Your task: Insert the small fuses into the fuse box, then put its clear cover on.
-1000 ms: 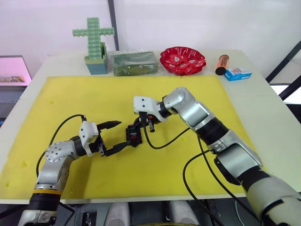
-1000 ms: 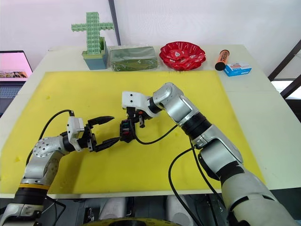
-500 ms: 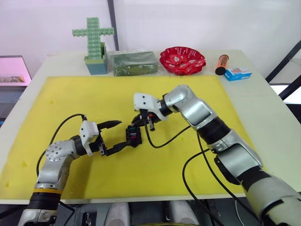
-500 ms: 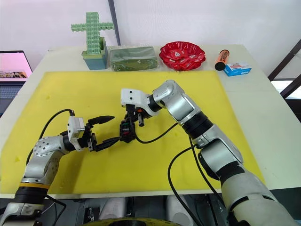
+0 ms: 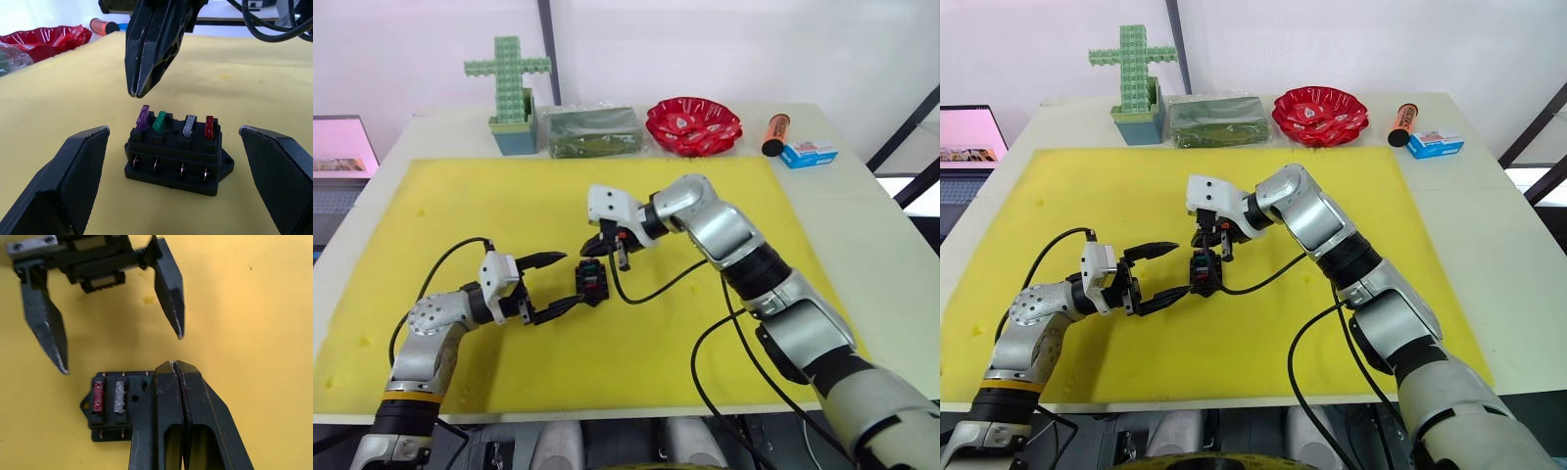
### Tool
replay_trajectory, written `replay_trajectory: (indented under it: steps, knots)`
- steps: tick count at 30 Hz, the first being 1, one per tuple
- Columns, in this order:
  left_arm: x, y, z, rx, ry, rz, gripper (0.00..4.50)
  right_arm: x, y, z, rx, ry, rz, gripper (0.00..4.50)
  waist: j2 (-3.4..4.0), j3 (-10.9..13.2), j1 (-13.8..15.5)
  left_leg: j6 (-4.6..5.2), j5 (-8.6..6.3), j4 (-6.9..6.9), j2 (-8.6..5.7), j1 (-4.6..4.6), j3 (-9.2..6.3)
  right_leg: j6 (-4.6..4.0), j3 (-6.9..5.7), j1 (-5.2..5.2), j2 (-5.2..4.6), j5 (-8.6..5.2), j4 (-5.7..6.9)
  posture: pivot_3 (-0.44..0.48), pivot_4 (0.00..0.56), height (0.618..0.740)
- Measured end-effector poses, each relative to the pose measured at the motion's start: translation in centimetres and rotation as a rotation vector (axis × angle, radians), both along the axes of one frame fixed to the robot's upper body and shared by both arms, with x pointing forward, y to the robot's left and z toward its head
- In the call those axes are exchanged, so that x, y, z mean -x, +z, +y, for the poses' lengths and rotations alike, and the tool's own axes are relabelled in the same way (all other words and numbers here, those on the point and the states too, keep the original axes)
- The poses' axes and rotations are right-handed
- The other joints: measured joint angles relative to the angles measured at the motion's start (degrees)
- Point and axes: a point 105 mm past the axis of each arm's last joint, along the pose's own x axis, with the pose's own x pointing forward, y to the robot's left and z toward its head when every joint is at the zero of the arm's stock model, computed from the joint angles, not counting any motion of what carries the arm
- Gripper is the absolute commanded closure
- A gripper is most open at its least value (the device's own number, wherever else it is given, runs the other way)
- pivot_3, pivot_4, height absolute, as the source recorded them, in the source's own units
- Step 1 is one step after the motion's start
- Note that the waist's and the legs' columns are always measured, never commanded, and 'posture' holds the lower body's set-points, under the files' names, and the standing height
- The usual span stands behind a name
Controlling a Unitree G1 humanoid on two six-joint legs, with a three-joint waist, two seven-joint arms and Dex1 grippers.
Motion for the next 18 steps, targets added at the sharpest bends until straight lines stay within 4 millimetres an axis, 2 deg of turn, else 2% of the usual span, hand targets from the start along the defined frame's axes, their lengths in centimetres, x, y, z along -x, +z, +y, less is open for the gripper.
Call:
replay_trajectory:
  steps: [7,18]
  knots:
    - [0.1,-0.1,0.0,-0.001,0.001,0.004,0.0,-0.1,-1.2,-0.4,0.018,-0.011,0.017,4.49,0.0,0.0,-0.1,0.0,0.0,-0.01,0.0,0.0,0.0,0.0,0.0,0.0,0.0,0.0,0.0,0.0,0.15,0.74]
    - [0.9,-0.6,0.0,-0.007,-0.005,0.018,0.0,0.1,-1.8,-0.5,0.019,-0.015,0.033,4.49,-0.01,0.0,0.0,0.0,0.0,0.0,0.0,0.05,0.0,-0.01,0.0,0.05,-0.01,-0.01,0.0,0.0,0.15,0.74]
